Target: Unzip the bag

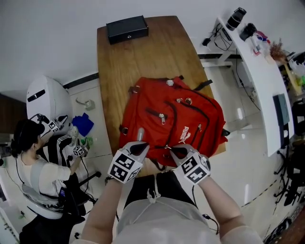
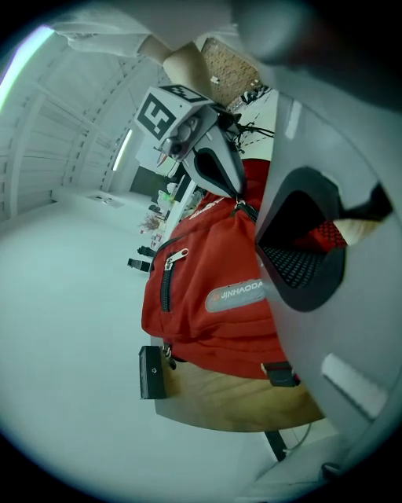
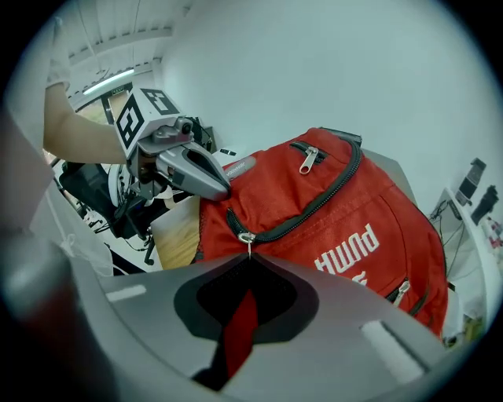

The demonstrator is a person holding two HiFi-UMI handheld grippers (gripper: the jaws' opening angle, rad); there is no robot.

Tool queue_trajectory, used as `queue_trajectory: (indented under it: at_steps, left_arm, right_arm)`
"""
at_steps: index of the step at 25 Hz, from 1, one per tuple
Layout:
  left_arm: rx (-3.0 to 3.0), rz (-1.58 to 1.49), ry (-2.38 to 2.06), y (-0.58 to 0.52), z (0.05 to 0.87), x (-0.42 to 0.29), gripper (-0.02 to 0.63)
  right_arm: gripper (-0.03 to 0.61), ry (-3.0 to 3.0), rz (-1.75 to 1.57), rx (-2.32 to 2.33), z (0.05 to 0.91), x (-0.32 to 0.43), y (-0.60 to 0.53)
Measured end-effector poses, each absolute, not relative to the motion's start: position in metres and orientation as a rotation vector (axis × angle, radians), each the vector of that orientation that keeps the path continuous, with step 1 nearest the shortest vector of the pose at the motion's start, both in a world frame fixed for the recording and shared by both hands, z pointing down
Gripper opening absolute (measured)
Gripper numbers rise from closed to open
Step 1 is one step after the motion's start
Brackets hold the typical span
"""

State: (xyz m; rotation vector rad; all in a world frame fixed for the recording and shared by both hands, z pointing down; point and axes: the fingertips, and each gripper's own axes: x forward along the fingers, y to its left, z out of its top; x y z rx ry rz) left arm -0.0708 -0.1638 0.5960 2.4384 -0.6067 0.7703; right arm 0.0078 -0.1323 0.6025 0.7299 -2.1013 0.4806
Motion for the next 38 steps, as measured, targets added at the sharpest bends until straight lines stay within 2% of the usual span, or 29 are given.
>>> queue_trajectory:
  at_steps: [4,7,15,22,27,38]
  left_arm:
    - [2.406,0.743,-0.585,-0.164,0.593,-0.071,0.006]
    - [2.418,0.77,-0.606,-0.166,0.587,-0.068,0.006]
    - [2.441,0.716,-0.539,-0.162,0.572,-0.029,0.006]
    - [2.302,0.792,-0.464,-0.158,0.601,-0.029,0.006]
    - [2.291,0.789,-0.43,-0.155,0.601,-0.03,0.006]
    - [2.256,0.802,-0.351,-0.147,0.605,-0.035,0.005]
  right_arm:
    - [0.011,-2.105,0.432,0.73,0.596,0.011,-0.14]
    - [0.009,-2.156,0.547,0.743,0.589,0.005,-0.138]
    - [0.008,-2.211,0.57,0.644,0.574,-0.007,-0.127]
    - [0.009,-2.068,0.315,0.585,0.59,0.005,-0.14]
    - [0.01,-2.058,0.348,0.594,0.589,0.018,-0.152]
    - [0.01,-1.982,0.166,0.58,0.564,0.049,-0.195]
